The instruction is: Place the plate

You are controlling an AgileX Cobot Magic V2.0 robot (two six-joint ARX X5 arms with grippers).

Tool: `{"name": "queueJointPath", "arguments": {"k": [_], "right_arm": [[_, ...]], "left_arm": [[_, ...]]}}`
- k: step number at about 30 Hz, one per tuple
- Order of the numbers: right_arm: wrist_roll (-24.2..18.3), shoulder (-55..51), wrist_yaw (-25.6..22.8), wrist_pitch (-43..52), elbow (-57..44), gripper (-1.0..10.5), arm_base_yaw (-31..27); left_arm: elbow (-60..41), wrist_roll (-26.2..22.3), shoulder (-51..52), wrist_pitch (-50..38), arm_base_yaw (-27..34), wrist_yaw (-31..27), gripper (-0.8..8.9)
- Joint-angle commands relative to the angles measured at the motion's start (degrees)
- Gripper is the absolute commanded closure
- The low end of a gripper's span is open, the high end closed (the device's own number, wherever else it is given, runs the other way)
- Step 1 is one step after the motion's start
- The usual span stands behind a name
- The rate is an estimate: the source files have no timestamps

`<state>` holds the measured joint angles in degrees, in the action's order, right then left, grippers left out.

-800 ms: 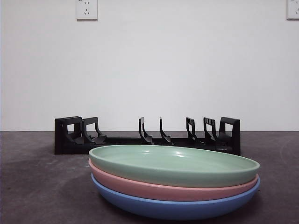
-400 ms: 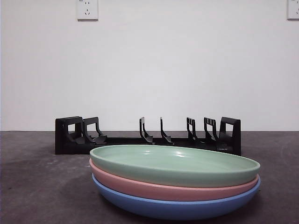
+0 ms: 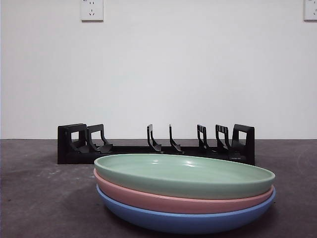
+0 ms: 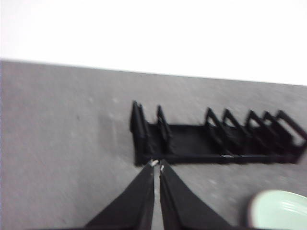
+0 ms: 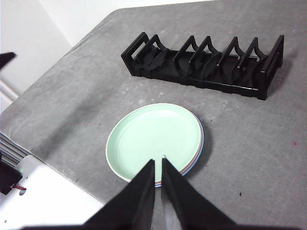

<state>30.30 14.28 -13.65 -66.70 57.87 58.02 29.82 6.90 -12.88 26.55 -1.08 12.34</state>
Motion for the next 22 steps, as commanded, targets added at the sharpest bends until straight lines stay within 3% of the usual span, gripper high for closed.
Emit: {"name": "queueJointPath", "arguments": {"k": [1, 8, 22], "right_arm": [[0.2, 0.2, -0.1, 0.6, 0.3, 9.2, 0.5], [0.2, 0.2, -0.1, 0.6, 0.3, 9.2, 0.5], [0.2, 0.2, -0.1, 0.6, 0.3, 9.2, 0.5]], "left_arm": [[-7.0, -3.4, 2.0, -7.0, 0.1, -2.5, 7.98], [-20.9, 0.1, 7.3, -14.8, 0.1, -11.2, 7.98], [-29.1, -0.6, 12.7, -15.8, 0.0, -14.1, 7.98]]}}
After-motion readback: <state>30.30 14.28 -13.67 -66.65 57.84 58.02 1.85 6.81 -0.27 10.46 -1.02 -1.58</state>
